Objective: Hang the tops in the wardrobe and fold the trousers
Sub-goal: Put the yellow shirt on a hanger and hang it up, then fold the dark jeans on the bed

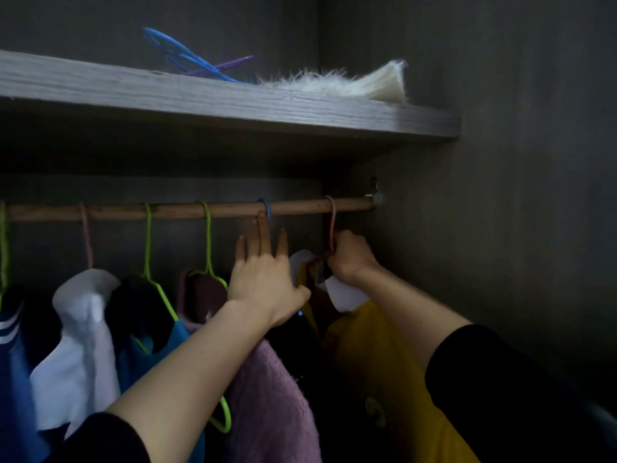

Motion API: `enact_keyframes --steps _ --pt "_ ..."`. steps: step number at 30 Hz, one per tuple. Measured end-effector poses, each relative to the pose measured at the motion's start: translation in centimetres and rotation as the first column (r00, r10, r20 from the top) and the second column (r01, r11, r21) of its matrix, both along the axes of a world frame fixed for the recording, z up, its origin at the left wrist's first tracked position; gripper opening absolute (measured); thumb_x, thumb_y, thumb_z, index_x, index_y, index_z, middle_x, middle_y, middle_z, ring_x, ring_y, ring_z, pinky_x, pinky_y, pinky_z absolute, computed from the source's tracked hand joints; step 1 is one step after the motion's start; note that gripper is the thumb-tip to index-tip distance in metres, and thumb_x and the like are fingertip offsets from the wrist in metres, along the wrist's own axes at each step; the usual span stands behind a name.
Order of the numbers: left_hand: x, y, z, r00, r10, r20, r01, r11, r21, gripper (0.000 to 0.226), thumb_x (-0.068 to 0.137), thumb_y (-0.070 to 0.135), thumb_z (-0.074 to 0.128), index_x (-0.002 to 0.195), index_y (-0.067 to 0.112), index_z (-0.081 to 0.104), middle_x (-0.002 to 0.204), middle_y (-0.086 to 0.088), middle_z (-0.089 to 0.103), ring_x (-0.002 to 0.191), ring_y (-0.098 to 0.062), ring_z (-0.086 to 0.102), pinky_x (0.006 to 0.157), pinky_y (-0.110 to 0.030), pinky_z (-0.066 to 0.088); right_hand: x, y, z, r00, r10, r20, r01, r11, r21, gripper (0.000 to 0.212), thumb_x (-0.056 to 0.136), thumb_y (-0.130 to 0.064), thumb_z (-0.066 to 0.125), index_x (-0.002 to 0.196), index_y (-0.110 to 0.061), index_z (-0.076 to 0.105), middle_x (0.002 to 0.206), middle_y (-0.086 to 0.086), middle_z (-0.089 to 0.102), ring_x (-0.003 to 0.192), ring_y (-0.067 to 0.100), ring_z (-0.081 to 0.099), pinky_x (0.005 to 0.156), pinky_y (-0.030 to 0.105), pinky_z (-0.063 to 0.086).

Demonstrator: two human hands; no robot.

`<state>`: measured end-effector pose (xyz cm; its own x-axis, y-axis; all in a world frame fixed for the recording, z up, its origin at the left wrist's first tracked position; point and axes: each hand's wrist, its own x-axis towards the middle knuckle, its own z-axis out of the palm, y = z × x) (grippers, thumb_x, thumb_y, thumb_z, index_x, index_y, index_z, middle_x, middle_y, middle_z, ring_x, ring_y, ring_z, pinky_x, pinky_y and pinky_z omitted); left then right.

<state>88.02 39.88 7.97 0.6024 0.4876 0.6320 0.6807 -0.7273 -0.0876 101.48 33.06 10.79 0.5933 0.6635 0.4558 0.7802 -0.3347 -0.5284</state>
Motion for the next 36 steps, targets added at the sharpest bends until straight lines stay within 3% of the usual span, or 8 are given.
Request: enact_keyframes --steps 4,9,13,18,22,24,29,36 --pt "-0.1 -0.6 -0.2 1.000 0.020 0.022 -0.021 1.000 0.008 0.090 0.085 0.060 0.042 0.152 0.013 0.003 0.156 -0.023 -0.009 0.145 -0.035 -0.012 0.117 -0.046 0.000 -0.6 -1.0 -0.7 0.997 -0.024 0.069 0.030 0.996 -0.081 0.019 0.093 -0.021 0.054 0.105 -0.009 0.060 0.103 0.010 0.063 0.089 0.026 0.059 0.073 0.037 0.049" --pt "-1.4 -1.8 -1.0 0.999 0.013 0.047 -0.015 0.999 0.030 0.077 0.092 0.050 0.035 0.151 0.007 0.010 0.158 -0.020 0.005 0.146 -0.032 0.001 0.117 -0.046 0.002 -2.7 -3.4 -1.8 0.980 -0.050 0.190 0.075 0.990 -0.124 0.028 0.093 -0.028 0.055 0.119 -0.018 0.056 0.116 0.006 0.057 0.109 0.025 0.054 0.096 0.048 0.046" --pt "-3.4 -3.3 -1.7 0.991 -0.041 0.127 0.038 0.999 0.030 0.066 0.092 0.046 0.037 0.145 0.008 0.028 0.150 -0.017 0.030 0.141 -0.031 0.021 0.117 -0.046 0.010 -5.6 -6.1 -2.7 0.947 -0.093 0.308 0.119 0.991 -0.066 0.029 0.094 -0.029 0.052 0.120 -0.016 0.054 0.123 0.007 0.052 0.118 0.028 0.045 0.098 0.050 0.041" --pt "-6.4 -6.0 -3.4 0.969 -0.166 0.183 0.173 0.985 -0.025 0.061 0.095 0.038 0.038 0.147 0.010 0.026 0.157 -0.014 0.019 0.145 -0.027 0.015 0.117 -0.042 0.006 -9.5 -10.0 -5.0 0.957 -0.106 0.270 0.107 0.994 0.011 0.041 0.095 -0.027 0.052 0.134 -0.015 0.048 0.136 0.007 0.048 0.127 0.025 0.041 0.105 0.047 0.039" --pt "-8.3 -8.8 -6.3 0.941 -0.270 0.205 0.284 0.958 -0.041 0.058 0.094 0.034 0.041 0.146 0.010 0.031 0.157 -0.013 0.020 0.145 -0.025 0.015 0.117 -0.040 0.007 -12.2 -14.7 -8.3 0.954 -0.108 0.281 0.102 0.994 0.035 0.036 0.094 -0.030 0.051 0.127 -0.015 0.051 0.128 0.007 0.051 0.118 0.026 0.045 0.096 0.048 0.042" --pt "-8.9 -10.5 -8.0 0.913 -0.343 0.222 0.359 0.932 -0.038 0.055 0.094 0.032 0.043 0.144 0.011 0.036 0.155 -0.013 0.025 0.145 -0.025 0.018 0.117 -0.041 0.010 -13.2 -17.6 -10.2 0.939 -0.118 0.323 0.114 0.993 0.029 0.034 0.094 -0.031 0.051 0.123 -0.012 0.052 0.123 0.006 0.052 0.115 0.027 0.046 0.093 0.046 0.044" --pt "-9.8 -16.2 -13.1 0.795 -0.551 0.255 0.578 0.815 -0.038 0.045 0.096 0.029 0.043 0.137 0.012 0.046 0.150 -0.010 0.036 0.143 -0.022 0.023 0.117 -0.041 0.015 -15.1 -25.8 -14.9 0.943 -0.153 0.297 0.132 0.987 0.087 0.039 0.093 -0.033 0.056 0.128 -0.017 0.053 0.120 -0.002 0.054 0.114 0.015 0.047 0.085 0.020 0.035" --pt "-8.3 -28.2 -20.8 0.625 -0.730 0.276 0.776 0.619 -0.119 0.032 0.091 0.020 0.051 0.121 0.011 0.058 0.136 -0.010 0.051 0.129 -0.024 0.044 0.097 -0.038 0.044 -15.2 -38.6 -22.5 0.941 -0.283 0.186 0.283 0.959 0.025 0.039 0.089 -0.027 0.061 0.125 -0.015 0.056 0.123 0.003 0.056 0.115 0.019 0.049 0.094 0.033 0.042"
